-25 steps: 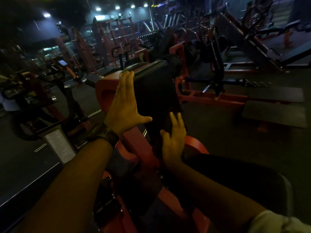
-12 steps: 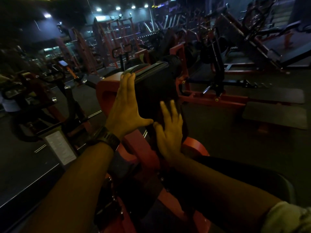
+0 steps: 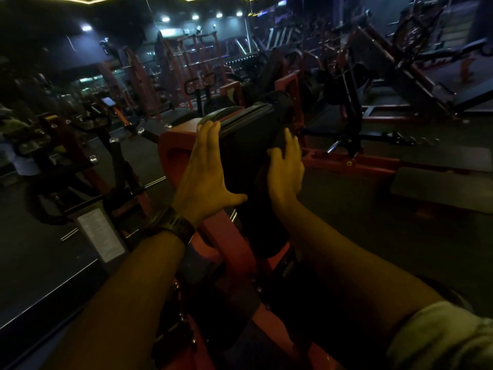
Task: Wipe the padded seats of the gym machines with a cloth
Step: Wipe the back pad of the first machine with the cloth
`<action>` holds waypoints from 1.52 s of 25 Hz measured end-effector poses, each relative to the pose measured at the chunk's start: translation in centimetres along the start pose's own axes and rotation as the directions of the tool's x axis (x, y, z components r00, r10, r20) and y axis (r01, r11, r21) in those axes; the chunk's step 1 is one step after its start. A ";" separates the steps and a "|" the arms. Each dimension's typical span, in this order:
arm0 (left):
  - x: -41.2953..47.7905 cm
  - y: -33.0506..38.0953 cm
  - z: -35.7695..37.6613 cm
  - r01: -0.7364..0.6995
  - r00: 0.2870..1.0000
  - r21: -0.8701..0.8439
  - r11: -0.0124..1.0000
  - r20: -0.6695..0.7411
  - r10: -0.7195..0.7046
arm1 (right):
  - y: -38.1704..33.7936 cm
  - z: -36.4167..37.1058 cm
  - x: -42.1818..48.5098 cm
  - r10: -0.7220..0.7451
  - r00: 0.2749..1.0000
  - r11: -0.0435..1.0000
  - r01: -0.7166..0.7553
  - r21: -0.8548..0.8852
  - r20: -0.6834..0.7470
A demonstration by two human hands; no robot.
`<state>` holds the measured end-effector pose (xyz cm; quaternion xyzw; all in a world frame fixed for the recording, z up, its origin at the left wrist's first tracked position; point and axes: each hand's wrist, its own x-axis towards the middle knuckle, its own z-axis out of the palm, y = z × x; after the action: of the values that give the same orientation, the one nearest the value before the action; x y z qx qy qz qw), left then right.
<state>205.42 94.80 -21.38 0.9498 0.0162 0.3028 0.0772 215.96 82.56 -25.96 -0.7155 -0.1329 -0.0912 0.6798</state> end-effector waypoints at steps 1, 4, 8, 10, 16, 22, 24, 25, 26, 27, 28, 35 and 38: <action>-0.1 0.0 0.0 -0.001 1.000 -0.002 1.000 -0.001 0.001 | -0.6 0.2 -0.7 -0.143 0.990 0.987 0.144 -0.078 0.023; -0.1 -0.1 0.2 0.010 1.000 -0.026 1.000 0.008 -0.009 | 0.9 -1.0 1.0 -0.654 0.732 0.710 0.681 -0.182 0.189; 0.1 0.2 0.3 0.034 0.999 -0.045 0.998 0.017 -0.033 | -2.2 -1.0 3.2 -0.170 0.985 0.984 0.172 -0.038 0.037; 0.0 0.1 0.3 0.023 1.000 -0.047 0.999 0.014 -0.023 | -0.6 -0.2 0.6 -0.580 0.803 0.782 0.596 -0.181 0.135; -0.1 0.2 0.2 0.025 1.000 -0.064 0.998 0.005 -0.025 | -2.7 0.1 1.4 -0.404 0.914 0.907 0.404 -0.120 0.029; 0.0 0.1 0.1 0.021 1.000 -0.071 0.997 0.017 -0.020 | -0.3 0.4 -0.1 -0.599 0.799 0.789 0.600 -0.133 0.050; -0.1 0.2 -0.1 0.021 0.999 -0.052 0.998 0.029 -0.020 | 1.1 0.4 -1.4 -0.756 0.636 0.599 0.768 -0.227 0.156; -0.2 0.2 -0.1 0.016 0.999 -0.041 0.999 0.030 -0.015 | 2.0 -0.3 -0.9 -0.802 0.561 0.519 0.825 -0.225 0.205; -0.1 0.3 -0.1 0.014 1.000 -0.033 0.999 0.028 -0.013 | 2.4 -0.7 0.0 -0.755 0.631 0.601 0.775 -0.198 0.178; -0.1 0.4 0.0 0.019 1.000 -0.031 0.999 0.022 -0.018 | 2.3 -0.7 0.6 -0.565 0.820 0.811 0.572 -0.127 0.089; -0.1 0.5 0.1 0.023 1.000 -0.034 0.999 0.014 -0.022 | 1.4 -0.5 0.2 -0.304 0.953 0.951 0.304 -0.060 0.009; 0.0 0.4 0.1 0.010 1.000 -0.002 1.000 0.004 -0.010 | 2.8 -0.5 -0.9 -0.212 0.976 0.977 0.213 0.013 -0.043; -0.2 0.7 0.0 0.014 1.000 0.006 1.000 0.008 -0.014 | 1.4 0.2 -3.1 0.080 0.996 0.997 -0.080 0.001 -0.040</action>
<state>205.25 94.13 -21.36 0.9511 0.0235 0.2983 0.0767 213.49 82.51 -28.28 -0.7185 -0.0902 -0.0782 0.6852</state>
